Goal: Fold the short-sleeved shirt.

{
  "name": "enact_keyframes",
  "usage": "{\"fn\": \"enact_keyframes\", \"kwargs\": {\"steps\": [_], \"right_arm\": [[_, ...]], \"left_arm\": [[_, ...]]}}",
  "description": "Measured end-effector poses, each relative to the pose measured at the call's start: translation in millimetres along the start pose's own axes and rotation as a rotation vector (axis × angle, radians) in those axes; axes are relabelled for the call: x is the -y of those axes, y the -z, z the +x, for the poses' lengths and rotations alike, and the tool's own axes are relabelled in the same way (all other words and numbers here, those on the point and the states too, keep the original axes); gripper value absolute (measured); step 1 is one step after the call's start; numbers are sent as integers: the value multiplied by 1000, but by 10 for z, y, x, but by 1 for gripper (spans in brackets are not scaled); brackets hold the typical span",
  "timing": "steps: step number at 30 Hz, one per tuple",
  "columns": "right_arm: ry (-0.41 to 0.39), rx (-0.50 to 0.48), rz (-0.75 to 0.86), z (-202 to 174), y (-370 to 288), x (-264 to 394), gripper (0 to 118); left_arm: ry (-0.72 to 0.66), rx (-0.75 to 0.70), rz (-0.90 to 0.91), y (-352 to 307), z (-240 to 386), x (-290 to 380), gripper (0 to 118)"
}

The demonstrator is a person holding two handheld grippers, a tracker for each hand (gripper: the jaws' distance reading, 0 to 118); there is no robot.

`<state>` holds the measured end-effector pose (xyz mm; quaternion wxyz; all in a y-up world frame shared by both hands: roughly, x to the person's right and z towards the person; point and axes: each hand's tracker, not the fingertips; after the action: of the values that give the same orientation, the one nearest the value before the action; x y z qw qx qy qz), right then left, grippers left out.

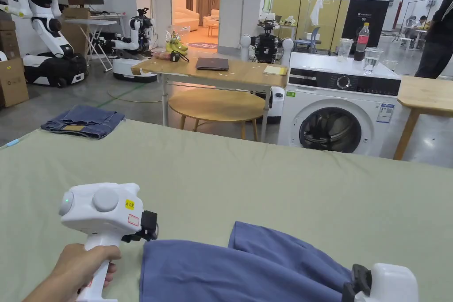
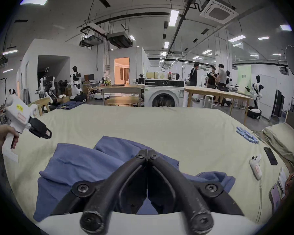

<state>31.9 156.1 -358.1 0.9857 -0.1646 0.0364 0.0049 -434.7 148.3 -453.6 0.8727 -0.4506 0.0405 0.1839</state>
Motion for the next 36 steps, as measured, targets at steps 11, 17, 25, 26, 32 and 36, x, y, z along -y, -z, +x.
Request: {"fn": "enact_keyframes", "kwargs": {"steps": [11, 17, 25, 26, 32, 36], "right_arm": [[-14, 56, -51, 233, 108, 94, 0], [3, 82, -84, 424, 170, 69, 0], [23, 61, -189, 712, 432, -436, 0], [31, 55, -199, 726, 524, -534, 0], [-78, -5, -500, 664, 1452, -903, 68], [-65, -31, -738, 612, 2092, -709, 68]], "left_arm": [[20, -192, -106, 753, 206, 58, 64], [263, -203, -56, 897, 523, 198, 0], [207, -49, 47, 436, 536, 473, 0], [214, -36, 52, 361, 552, 533, 0], [211, -15, 110, 44, 663, 882, 0], [233, -27, 113, -16, 664, 971, 0]]}}
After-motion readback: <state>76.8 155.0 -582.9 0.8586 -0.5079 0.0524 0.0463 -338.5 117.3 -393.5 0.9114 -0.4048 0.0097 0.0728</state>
